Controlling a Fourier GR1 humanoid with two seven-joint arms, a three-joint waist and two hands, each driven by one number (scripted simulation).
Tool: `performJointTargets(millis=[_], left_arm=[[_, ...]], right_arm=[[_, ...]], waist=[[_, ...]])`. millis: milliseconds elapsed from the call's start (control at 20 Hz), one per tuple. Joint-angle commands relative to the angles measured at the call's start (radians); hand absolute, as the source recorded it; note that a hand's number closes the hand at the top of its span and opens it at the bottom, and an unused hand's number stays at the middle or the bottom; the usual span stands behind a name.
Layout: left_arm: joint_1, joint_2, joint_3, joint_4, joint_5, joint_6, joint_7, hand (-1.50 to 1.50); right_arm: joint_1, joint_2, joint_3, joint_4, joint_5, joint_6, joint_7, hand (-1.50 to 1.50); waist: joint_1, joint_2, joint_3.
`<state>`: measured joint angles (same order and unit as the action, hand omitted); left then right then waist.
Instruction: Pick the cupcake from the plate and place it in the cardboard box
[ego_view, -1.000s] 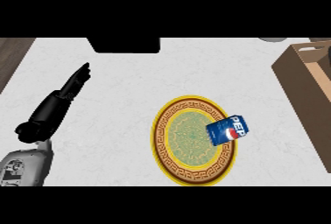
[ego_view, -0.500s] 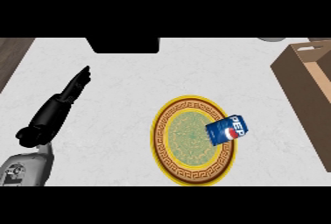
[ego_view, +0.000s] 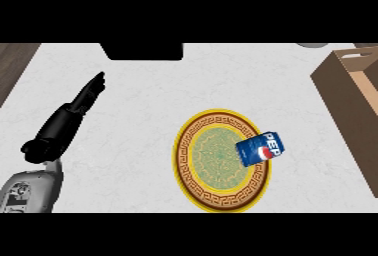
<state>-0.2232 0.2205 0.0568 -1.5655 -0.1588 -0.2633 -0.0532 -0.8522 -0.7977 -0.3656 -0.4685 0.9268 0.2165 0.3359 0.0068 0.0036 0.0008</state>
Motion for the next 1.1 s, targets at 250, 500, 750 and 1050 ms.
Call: performJointTargets(millis=[250,500,750,1050], left_arm=[[0.058,-0.014,-0.01,-0.016,-0.005,-0.002,-0.04,0.0],[0.025,-0.009,0.004,0.022,-0.02,0.017,-0.036,0.0],[0.031,-0.02,-0.002,0.012,-0.02,0.021,-0.042,0.0],[0.026,-0.003,0.01,-0.021,0.001,-0.006,-0.007,0.0]], right_arm=[[0.082,-0.008,-0.073,-0.01,-0.116,-0.031,-0.315,-1.5],[-0.052,0.014,-0.351,-0.072,-0.371,-0.176,-0.333,-1.5],[-0.012,-0.01,-0.552,-0.044,-0.539,-0.252,-0.344,-1.5],[0.119,-0.026,-0.633,-0.015,-0.626,-0.32,-0.465,-1.5]], waist=[[0.005,-0.002,0.001],[-0.025,-0.011,0.004],[-0.019,-0.003,0.002],[0.001,-0.001,0.001]])
